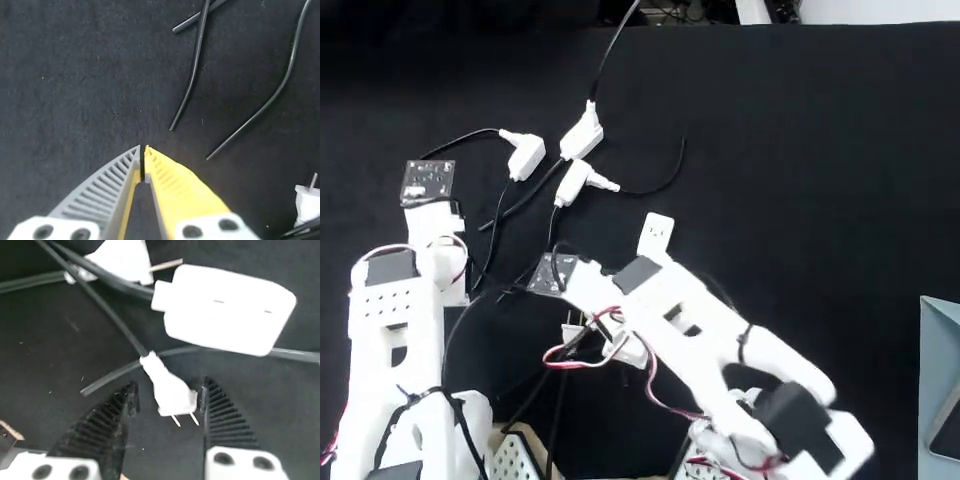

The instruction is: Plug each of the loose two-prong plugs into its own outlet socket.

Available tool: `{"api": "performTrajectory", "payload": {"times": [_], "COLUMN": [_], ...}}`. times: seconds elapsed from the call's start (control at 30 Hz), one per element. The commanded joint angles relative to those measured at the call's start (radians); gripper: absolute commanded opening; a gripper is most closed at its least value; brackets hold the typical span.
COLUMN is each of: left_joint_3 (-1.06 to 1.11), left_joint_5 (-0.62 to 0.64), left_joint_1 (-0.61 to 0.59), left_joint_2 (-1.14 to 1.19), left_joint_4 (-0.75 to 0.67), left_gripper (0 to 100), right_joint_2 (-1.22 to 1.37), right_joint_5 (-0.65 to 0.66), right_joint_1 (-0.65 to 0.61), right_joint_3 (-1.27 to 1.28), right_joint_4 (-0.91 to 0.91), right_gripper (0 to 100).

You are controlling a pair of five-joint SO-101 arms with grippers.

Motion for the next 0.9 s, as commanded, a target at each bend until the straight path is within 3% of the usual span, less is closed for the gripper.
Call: {"api": "performTrajectory", "payload": {"times": [0.0, 0.23, 0.4, 0.53, 0.87], "left_joint_3": [0.036, 0.053, 0.056, 0.056, 0.067], "left_joint_5": [0.002, 0.002, 0.002, 0.002, 0.002], "left_joint_1": [-0.012, -0.012, -0.012, -0.012, -0.012], "left_joint_2": [-0.026, -0.026, -0.026, -0.026, -0.026], "left_joint_4": [-0.077, -0.094, -0.094, -0.094, -0.107], "left_gripper": [3, 3, 3, 3, 3], "right_joint_2": [0.071, 0.145, 0.142, 0.111, -0.257], "right_joint_5": [0.008, 0.009, 0.009, 0.000, -0.051], "right_joint_1": [0.002, 0.040, 0.049, 0.055, 0.310], "right_joint_3": [-0.048, -0.045, -0.050, -0.050, -0.166], "right_joint_4": [-0.023, -0.017, -0.017, 0.003, 0.196], "right_gripper": [19.8, 19.2, 0.5, 1.2, 1.1]}}
